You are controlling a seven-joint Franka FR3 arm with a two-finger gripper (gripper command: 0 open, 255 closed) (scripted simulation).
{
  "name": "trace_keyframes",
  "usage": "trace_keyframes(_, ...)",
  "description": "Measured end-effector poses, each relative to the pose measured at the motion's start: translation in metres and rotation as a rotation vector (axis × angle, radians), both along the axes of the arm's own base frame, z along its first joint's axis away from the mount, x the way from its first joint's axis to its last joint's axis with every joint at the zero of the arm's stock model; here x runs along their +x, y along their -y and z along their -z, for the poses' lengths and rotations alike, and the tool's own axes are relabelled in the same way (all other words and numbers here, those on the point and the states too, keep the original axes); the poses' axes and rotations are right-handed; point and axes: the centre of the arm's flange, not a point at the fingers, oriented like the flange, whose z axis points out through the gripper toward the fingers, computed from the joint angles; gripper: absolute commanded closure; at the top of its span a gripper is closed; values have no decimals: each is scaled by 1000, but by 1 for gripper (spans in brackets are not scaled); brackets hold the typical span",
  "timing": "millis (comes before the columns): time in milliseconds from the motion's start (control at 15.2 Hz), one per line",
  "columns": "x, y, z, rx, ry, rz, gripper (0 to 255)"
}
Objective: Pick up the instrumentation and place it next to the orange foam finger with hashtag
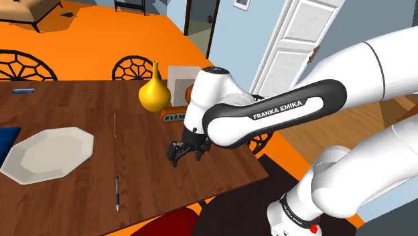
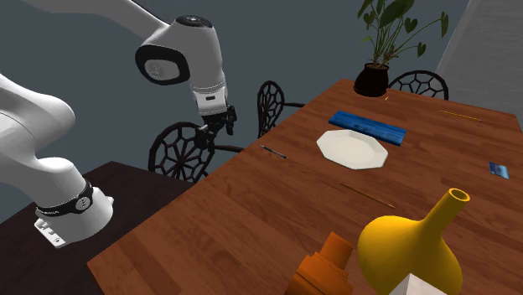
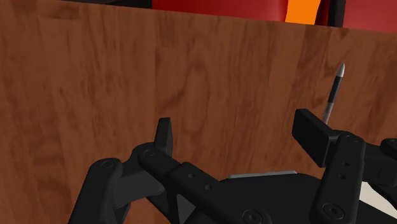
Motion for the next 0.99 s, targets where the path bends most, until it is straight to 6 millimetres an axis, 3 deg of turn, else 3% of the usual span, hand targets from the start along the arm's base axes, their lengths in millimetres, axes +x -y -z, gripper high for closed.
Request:
trace_keyframes(528, 33, -77, 49, 26, 53, 57, 0)
trace_keyframes(990, 75, -141, 88, 50, 98, 109, 0)
